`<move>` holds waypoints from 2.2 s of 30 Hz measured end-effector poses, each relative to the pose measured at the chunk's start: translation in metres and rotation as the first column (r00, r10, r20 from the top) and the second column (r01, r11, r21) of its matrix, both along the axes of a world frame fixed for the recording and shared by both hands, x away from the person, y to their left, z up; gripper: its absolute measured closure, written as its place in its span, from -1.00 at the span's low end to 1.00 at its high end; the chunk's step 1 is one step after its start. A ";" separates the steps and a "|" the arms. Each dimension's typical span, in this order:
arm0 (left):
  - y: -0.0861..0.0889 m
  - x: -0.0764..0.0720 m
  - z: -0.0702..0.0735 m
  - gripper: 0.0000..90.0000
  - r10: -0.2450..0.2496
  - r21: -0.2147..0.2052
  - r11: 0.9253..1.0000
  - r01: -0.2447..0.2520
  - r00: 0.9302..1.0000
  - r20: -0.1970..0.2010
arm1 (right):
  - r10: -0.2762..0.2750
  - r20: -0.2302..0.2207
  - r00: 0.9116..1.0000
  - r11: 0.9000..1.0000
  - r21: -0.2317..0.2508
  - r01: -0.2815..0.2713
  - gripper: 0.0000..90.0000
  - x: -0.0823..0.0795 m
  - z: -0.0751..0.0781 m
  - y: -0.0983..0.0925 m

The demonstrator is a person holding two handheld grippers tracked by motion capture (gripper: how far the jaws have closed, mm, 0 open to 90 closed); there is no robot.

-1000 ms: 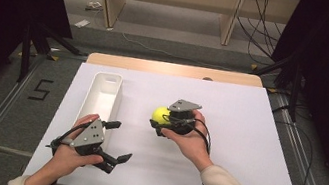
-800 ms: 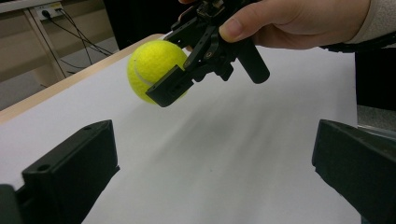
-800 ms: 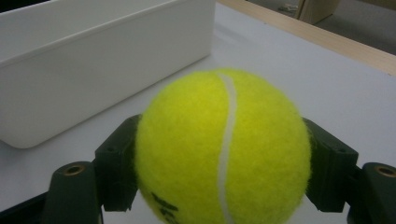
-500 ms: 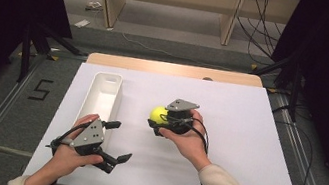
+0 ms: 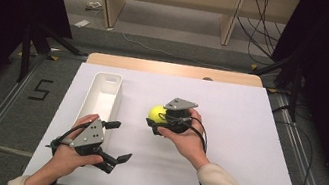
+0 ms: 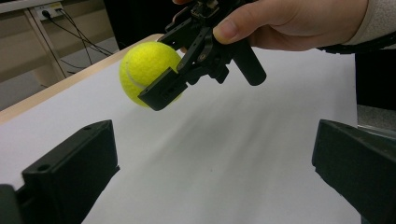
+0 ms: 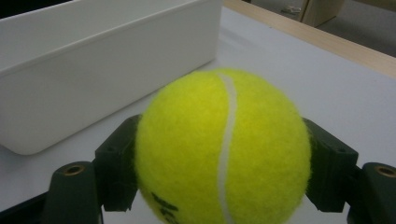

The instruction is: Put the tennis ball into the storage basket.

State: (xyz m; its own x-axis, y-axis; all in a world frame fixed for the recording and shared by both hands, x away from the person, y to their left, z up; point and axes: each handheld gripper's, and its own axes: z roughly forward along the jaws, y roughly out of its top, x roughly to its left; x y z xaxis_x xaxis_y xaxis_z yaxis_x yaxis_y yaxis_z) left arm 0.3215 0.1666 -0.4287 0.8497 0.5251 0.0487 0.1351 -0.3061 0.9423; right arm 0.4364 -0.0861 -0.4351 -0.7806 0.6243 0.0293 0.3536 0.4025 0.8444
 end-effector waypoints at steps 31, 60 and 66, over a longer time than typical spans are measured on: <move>0.001 0.000 0.000 -1.00 -0.001 0.001 1.000 0.001 1.000 0.002 | 0.013 0.004 1.000 1.000 0.006 -0.013 -0.41 0.003 0.003 0.013; 0.002 0.000 -0.001 -1.00 0.004 -0.002 1.000 -0.004 1.000 -0.006 | 0.032 -0.001 0.999 0.999 0.014 -0.032 -0.41 0.009 0.007 0.025; 0.002 0.001 -0.002 -1.00 0.003 -0.002 1.000 -0.003 1.000 -0.008 | 0.037 0.000 0.999 0.999 0.013 -0.037 -0.41 0.011 0.009 0.027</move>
State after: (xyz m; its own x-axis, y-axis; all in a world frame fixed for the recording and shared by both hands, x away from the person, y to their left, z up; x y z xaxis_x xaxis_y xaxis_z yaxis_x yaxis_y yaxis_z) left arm 0.3220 0.1681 -0.4304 0.8486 0.5274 0.0410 0.1436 -0.3043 0.9417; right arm 0.4473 -0.0587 -0.4265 -0.8029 0.5950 0.0368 0.3386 0.4045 0.8495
